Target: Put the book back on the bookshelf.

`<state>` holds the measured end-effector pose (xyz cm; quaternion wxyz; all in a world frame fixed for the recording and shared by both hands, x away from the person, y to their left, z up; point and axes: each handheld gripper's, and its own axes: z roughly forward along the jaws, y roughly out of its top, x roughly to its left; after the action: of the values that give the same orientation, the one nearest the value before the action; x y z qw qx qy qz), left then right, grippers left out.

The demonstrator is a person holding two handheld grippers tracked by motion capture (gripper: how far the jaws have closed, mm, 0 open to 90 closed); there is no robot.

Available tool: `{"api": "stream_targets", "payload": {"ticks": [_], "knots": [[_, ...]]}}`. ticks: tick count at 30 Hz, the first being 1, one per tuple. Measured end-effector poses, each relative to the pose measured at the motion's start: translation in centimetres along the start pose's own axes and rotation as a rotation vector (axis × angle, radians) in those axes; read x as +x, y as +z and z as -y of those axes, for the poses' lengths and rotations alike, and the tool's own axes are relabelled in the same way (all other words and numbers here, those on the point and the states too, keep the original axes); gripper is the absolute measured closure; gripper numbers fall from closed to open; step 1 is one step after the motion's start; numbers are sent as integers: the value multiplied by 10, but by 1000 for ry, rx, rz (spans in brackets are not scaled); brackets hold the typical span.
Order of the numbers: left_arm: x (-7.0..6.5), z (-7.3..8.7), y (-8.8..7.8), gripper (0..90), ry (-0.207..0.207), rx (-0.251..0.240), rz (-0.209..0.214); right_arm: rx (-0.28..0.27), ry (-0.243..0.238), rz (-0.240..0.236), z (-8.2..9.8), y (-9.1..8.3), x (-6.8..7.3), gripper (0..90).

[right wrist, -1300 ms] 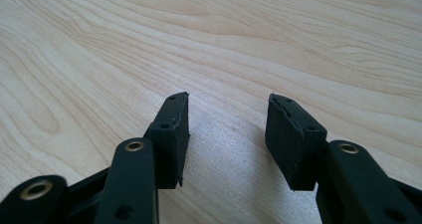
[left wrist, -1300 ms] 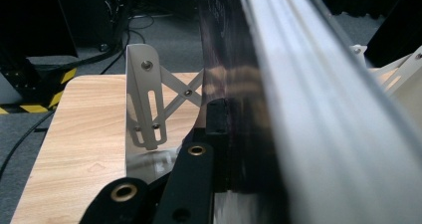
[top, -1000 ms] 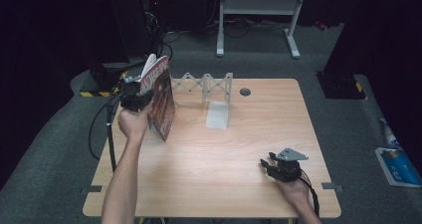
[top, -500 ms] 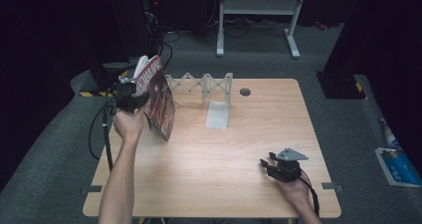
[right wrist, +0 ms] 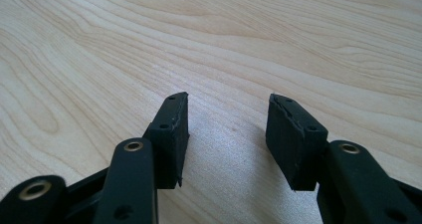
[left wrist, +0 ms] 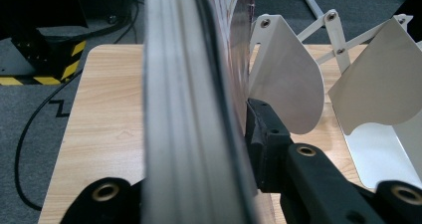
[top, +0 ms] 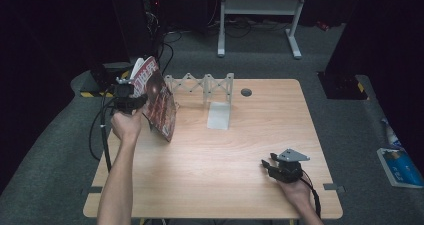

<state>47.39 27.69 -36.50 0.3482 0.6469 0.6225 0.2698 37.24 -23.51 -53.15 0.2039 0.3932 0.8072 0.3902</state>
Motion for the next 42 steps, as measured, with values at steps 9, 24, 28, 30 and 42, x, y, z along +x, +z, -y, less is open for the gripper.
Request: {"api": "stream_targets", "payload": {"ticks": [9,24,28,30,42], "knots": [[2,1,-3,732,18,14,-13,0,1,1,0,0,0,514],[3,-2,-13,708,34,13,-22,0,0,1,0,0,0,513],[4,-2,-14,698,29,15,-22,0,1,1,0,0,0,513],[5,-2,-15,686,23,14,-22,0,1,1,0,0,0,513],[14,1,-20,566,-6,-1,5,0,1,0,0,0,0,511]]}}
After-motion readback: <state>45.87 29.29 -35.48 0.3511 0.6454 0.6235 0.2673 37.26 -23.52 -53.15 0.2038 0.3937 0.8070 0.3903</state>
